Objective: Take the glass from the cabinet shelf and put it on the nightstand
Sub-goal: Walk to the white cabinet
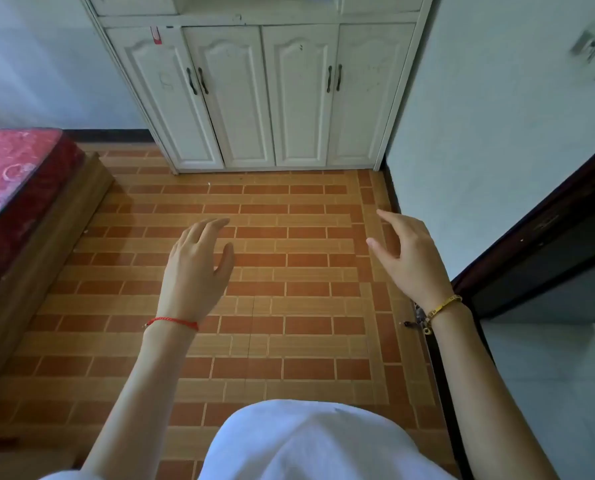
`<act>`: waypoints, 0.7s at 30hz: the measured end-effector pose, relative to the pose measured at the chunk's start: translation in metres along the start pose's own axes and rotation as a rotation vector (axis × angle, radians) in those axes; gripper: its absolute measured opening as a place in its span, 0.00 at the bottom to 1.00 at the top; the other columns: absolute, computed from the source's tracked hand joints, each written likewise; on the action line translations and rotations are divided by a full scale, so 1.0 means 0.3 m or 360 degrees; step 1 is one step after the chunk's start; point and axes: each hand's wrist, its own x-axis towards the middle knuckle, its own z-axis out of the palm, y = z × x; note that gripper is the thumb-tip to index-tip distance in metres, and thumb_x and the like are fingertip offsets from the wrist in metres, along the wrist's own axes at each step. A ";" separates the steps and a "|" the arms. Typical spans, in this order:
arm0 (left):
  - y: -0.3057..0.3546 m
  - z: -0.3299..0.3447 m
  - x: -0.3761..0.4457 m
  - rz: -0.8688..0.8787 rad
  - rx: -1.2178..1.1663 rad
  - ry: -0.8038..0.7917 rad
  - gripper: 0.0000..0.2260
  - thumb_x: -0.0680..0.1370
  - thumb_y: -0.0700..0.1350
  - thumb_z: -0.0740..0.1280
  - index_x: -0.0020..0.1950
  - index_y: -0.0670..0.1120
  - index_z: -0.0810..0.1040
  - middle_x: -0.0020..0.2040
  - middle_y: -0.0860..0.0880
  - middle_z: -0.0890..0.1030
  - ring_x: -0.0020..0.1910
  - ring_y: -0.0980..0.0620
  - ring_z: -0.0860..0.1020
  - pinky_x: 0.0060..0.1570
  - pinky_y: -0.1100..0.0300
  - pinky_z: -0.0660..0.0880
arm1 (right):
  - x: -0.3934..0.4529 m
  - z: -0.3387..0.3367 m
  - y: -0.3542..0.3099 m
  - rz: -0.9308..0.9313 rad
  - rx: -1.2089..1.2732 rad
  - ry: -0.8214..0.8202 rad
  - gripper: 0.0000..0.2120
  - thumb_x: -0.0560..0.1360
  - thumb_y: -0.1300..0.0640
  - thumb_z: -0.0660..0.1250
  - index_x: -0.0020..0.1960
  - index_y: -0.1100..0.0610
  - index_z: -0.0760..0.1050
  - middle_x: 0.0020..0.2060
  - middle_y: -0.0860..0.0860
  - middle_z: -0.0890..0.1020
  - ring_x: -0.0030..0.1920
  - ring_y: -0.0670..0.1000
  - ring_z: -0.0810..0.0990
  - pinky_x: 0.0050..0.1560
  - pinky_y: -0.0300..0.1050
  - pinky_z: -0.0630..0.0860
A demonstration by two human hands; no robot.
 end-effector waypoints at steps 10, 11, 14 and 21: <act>-0.025 0.070 0.107 -0.0075 -0.0016 0.0007 0.17 0.79 0.42 0.63 0.69 0.44 0.72 0.65 0.45 0.77 0.66 0.45 0.73 0.65 0.45 0.72 | 0.116 0.058 0.068 0.0037 -0.0014 -0.0058 0.24 0.77 0.47 0.65 0.71 0.54 0.68 0.67 0.52 0.75 0.70 0.51 0.70 0.64 0.41 0.67; -0.033 0.081 0.131 -0.0077 -0.0016 0.0004 0.17 0.79 0.42 0.63 0.68 0.44 0.72 0.65 0.45 0.77 0.66 0.45 0.73 0.64 0.45 0.72 | 0.142 0.069 0.078 0.0040 -0.0016 -0.0065 0.24 0.77 0.47 0.65 0.71 0.54 0.69 0.67 0.52 0.75 0.70 0.51 0.70 0.64 0.41 0.68; -0.060 0.119 0.216 -0.0083 -0.0021 -0.0009 0.17 0.79 0.42 0.63 0.69 0.44 0.72 0.65 0.44 0.77 0.66 0.45 0.73 0.64 0.45 0.72 | 0.226 0.114 0.100 0.0067 -0.0015 -0.0101 0.24 0.77 0.46 0.64 0.71 0.53 0.69 0.67 0.51 0.75 0.70 0.51 0.70 0.63 0.41 0.68; -0.164 0.191 0.535 -0.0089 -0.0040 -0.0018 0.17 0.79 0.42 0.63 0.68 0.45 0.73 0.64 0.46 0.78 0.65 0.46 0.73 0.64 0.50 0.71 | 0.549 0.225 0.114 0.0098 0.0026 -0.0098 0.24 0.78 0.47 0.65 0.71 0.54 0.69 0.67 0.51 0.76 0.69 0.49 0.71 0.63 0.37 0.64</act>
